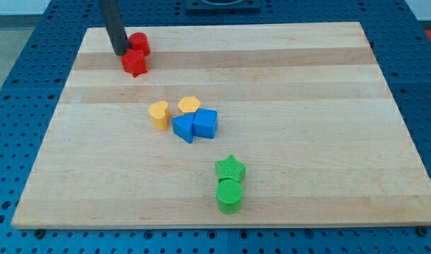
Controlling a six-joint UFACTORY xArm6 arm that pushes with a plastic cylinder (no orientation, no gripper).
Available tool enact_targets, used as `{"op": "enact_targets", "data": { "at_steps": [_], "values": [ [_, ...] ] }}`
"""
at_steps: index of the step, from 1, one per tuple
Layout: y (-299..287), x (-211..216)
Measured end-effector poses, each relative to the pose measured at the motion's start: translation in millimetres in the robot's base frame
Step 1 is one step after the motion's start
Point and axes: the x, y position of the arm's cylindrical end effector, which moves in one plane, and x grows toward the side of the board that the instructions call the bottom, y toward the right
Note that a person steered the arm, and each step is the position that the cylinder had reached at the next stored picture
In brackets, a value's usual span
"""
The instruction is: Place the red circle at the top center of the board
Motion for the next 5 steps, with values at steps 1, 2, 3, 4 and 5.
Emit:
{"op": "enact_targets", "data": {
  "at_steps": [1,2,3,4,5],
  "values": [
    [-12,-18],
    [-7,-24],
    [27,-24],
    [78,-23],
    [125,-21]
  ]
}}
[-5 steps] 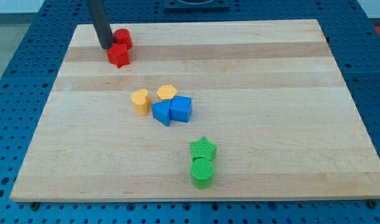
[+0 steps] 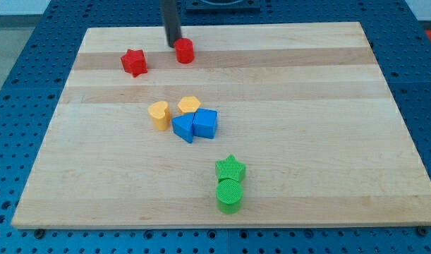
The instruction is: Place the red circle at the top center of the board
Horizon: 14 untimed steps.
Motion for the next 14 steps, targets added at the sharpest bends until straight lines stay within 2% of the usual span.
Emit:
{"op": "enact_targets", "data": {
  "at_steps": [1,3,5,6,8,10,12,13,14],
  "values": [
    [45,0],
    [48,-3],
    [16,-25],
    [-31,-34],
    [-17,-8],
    [-5,36],
    [-6,44],
    [-7,71],
    [-7,73]
  ]
}}
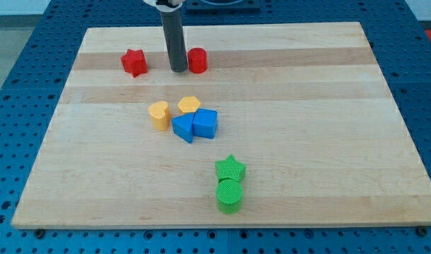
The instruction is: Place the red circle at the top center of the board
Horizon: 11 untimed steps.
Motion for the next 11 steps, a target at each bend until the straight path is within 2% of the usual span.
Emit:
{"op": "enact_targets", "data": {
  "at_steps": [2,4,6,7,9,11],
  "values": [
    [45,-16],
    [57,-23],
    [56,18],
    [89,24],
    [96,24],
    [96,-3]
  ]
}}
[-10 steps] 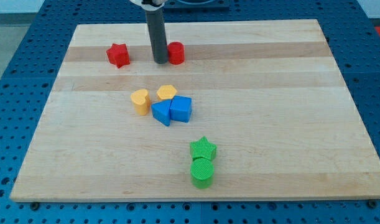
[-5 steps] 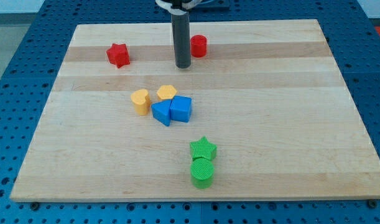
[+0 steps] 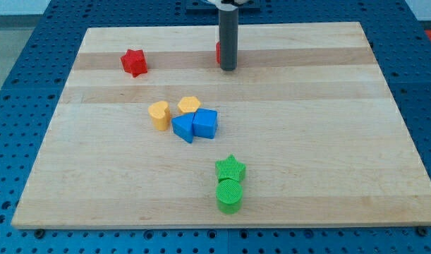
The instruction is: Place the red circle at the top center of the board
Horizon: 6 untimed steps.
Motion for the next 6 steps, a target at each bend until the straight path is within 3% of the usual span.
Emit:
{"op": "enact_targets", "data": {
  "at_steps": [6],
  "values": [
    [0,-21]
  ]
}}
